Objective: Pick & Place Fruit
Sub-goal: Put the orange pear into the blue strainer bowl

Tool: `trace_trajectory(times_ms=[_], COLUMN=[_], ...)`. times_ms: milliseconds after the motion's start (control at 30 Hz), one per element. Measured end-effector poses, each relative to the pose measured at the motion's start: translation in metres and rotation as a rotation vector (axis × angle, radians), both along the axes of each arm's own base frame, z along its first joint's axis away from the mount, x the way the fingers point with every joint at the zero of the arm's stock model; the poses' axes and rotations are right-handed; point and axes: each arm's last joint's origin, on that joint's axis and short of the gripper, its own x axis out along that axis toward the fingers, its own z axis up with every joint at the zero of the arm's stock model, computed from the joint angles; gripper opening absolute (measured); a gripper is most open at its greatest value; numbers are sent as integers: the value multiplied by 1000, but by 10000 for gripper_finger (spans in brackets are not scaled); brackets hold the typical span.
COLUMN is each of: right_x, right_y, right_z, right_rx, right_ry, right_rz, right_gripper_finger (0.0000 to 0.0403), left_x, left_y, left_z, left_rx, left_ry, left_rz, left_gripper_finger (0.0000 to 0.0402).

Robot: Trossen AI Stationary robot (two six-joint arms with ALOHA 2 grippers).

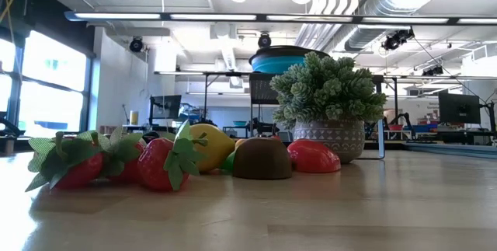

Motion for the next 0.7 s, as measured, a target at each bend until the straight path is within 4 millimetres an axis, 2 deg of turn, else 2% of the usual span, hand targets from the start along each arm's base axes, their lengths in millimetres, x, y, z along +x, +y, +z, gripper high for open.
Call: trace_trajectory(times_ms=[233,467,700], right_x=[0,-1,-1], right_y=[0,0,0], right_z=[-1,-2,-2], right_rx=[-4,-98,-140], right_ry=[9,25,26], right_rz=[-5,-3,4], right_gripper_finger=[82,10,4], left_x=[0,0,0], left_y=[0,0,0], left_z=[0,0,0], left_rx=[-1,-1,-3], left_ry=[0,0,4], left_rz=[-1,-1,-1], left_gripper_finger=[113,113,113])
